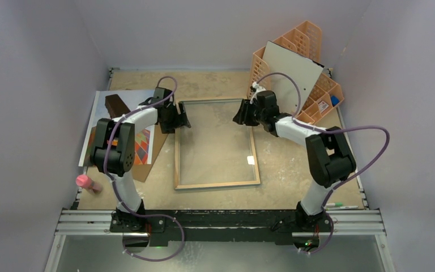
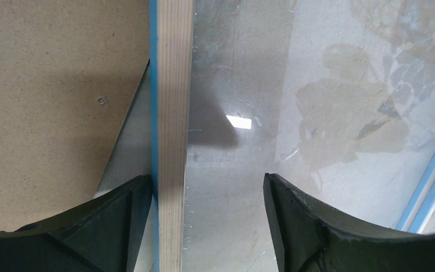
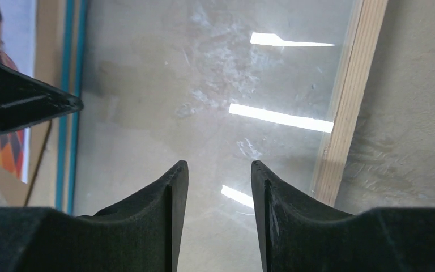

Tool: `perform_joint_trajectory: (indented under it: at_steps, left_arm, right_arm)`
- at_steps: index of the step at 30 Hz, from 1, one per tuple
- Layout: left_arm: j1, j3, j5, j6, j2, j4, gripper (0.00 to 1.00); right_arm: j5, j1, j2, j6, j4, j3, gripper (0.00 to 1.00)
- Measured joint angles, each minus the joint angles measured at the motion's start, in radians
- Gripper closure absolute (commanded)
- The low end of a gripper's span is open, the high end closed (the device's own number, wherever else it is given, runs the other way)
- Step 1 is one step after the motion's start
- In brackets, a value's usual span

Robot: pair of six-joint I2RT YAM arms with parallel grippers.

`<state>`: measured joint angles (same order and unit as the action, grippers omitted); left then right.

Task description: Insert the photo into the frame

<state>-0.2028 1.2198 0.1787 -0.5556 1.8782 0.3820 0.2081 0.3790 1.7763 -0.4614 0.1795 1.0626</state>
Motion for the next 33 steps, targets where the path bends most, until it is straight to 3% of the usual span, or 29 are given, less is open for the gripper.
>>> perform_joint_trajectory:
  at_steps: [6,13,20,33]
  left_arm:
    - [0.017,-0.035,-0.053,-0.001,-0.066,-0.039,0.24]
    - [0.05,-0.073,-0.102,-0.016,-0.179,-0.112,0.31]
    - [0.053,-0.073,-0.101,-0.047,-0.158,-0.136,0.38]
    - [0.074,-0.069,-0.1,-0.079,-0.06,-0.136,0.5]
  right_arm:
    - [-0.076,-0.001,-0.063,-0.026,-0.008,0.015,0.5]
    - [-0.172,-0.005,0.032,-0.029,-0.09,0.148,0.5]
    - [-0.278,-0.005,0.146,-0.055,-0.197,0.274,0.5]
    - [-0.299,0.005,0.251,-0.053,-0.235,0.37,0.56]
